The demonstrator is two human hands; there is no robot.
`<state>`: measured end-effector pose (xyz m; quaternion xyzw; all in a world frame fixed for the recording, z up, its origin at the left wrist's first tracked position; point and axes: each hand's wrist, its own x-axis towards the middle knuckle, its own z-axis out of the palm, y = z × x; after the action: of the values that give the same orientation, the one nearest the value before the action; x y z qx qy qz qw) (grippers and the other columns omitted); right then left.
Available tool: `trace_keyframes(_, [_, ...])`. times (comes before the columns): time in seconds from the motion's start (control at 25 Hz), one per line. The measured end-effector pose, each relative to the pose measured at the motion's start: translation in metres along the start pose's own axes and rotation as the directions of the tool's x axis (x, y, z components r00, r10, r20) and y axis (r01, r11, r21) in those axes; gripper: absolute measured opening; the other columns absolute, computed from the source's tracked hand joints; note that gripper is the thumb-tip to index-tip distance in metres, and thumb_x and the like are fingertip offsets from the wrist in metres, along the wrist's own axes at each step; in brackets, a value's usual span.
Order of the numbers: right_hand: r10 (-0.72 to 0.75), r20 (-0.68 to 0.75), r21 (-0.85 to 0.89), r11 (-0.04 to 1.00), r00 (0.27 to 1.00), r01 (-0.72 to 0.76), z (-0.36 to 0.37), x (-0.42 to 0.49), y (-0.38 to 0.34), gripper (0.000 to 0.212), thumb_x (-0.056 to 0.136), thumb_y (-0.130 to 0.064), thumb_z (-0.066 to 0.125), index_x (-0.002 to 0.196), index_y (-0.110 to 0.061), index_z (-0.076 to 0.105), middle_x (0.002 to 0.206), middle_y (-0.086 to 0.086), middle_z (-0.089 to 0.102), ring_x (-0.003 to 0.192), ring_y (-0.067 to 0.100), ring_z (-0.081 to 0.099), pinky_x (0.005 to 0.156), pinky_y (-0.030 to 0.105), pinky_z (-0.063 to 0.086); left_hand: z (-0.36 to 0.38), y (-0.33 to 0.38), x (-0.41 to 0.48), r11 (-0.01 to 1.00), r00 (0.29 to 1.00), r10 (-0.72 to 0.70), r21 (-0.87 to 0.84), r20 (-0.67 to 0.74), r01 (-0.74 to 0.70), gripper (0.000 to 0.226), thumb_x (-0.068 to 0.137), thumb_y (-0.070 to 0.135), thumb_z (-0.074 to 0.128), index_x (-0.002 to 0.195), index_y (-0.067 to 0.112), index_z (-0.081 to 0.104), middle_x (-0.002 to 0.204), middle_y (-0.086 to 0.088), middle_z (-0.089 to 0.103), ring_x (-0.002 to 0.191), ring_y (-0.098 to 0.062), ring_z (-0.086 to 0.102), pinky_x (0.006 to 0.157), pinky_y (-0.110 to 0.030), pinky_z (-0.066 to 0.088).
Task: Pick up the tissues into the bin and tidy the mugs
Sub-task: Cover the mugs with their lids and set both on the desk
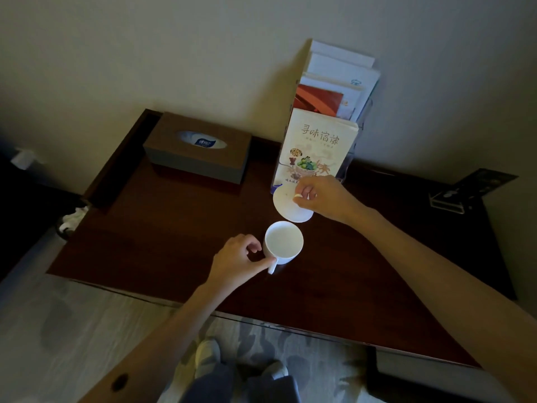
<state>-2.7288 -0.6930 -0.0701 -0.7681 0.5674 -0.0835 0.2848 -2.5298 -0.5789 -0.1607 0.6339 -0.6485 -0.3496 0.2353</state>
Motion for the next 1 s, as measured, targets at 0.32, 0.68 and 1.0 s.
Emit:
trace_keyframes(0.32, [-0.049,0.106,-0.205,0.976,0.993,0.07,0.021,-0.018,0.0,0.02,0.083,-0.027,0.064,0.099,-0.015,0.064,0.098,0.003,0.068,0.081,0.012,0.053,0.07,0.023,0.043,0.011,-0.014,0.005,0.952,0.974,0.028,-0.304,0.226,0.043,0.01,0.083,0.032,0.063,0.077,0.034,0.07,0.089,0.01,0.066,0.089,-0.003,0.06,0.077,-0.021,0.044])
trace_keyframes(0.68, [-0.077,0.189,-0.23,0.966,0.979,0.121,0.036,-0.028,-0.005,0.021,0.084,-0.029,0.062,0.1,-0.016,0.063,0.096,0.0,0.068,0.083,0.013,0.057,0.075,0.029,0.044,0.024,-0.016,0.002,0.925,0.937,0.013,-0.361,0.348,0.121,0.011,0.078,0.026,0.069,0.085,0.017,0.073,0.087,0.011,0.066,0.092,-0.012,0.061,0.085,-0.034,0.046])
trace_keyframes(1.0, [-0.065,0.198,-0.26,0.958,0.978,0.117,0.044,-0.033,-0.009,0.022,0.086,-0.028,0.06,0.105,-0.017,0.062,0.103,0.001,0.067,0.094,0.018,0.059,0.075,0.03,0.043,0.023,-0.008,0.001,0.888,0.896,0.012,-0.417,0.444,0.195,0.013,0.085,0.022,0.06,0.079,0.026,0.071,0.091,0.002,0.067,0.091,-0.007,0.059,0.084,-0.023,0.041])
